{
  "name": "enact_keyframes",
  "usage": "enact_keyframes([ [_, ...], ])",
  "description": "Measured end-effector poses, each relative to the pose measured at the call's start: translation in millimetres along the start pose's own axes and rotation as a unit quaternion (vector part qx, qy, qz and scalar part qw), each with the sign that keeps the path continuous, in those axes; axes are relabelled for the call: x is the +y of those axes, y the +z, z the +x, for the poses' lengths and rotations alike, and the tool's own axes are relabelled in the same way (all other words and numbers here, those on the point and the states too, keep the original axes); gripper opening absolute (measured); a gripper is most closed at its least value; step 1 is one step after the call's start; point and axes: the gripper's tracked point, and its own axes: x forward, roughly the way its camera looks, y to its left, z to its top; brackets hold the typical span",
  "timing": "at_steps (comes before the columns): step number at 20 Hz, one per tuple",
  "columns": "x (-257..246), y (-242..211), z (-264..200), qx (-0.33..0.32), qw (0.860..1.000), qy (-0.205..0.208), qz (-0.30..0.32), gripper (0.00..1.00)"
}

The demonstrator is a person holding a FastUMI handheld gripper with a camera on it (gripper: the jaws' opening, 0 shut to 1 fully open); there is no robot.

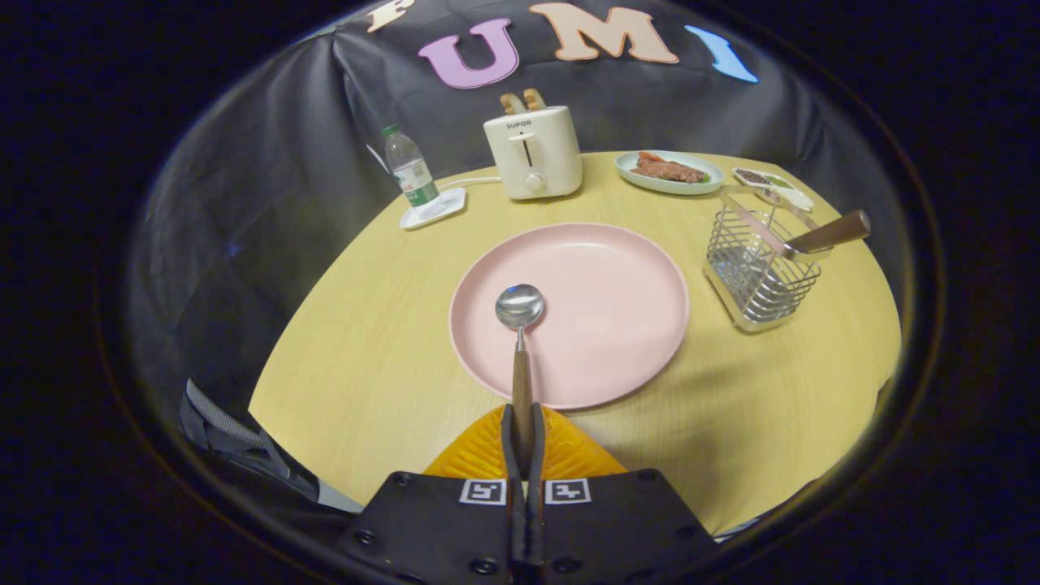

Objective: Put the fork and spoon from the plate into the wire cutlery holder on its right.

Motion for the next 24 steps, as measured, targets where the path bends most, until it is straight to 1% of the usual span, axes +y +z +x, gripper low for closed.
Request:
enact_keyframes([
  [3, -3, 10, -9, -0.014, 1.0, -0.003, 0.0, 0.03],
  [6, -8, 23, -23, -0.025, 1.0, 0.003, 0.013, 0.03],
  [10, -20, 45, -50, -0.035, 0.999, 0.006, 0.029, 0.03],
  [17, -49, 88, -104, -0.058, 0.998, -0.003, 0.022, 0.03],
  [19, -59, 105, -120, -0.069, 0.997, -0.004, 0.03, 0.03],
  [21, -76, 122, -135, -0.078, 0.996, -0.014, 0.035, 0.03],
  [24, -113, 137, -152, -0.073, 0.996, -0.046, 0.021, 0.03],
])
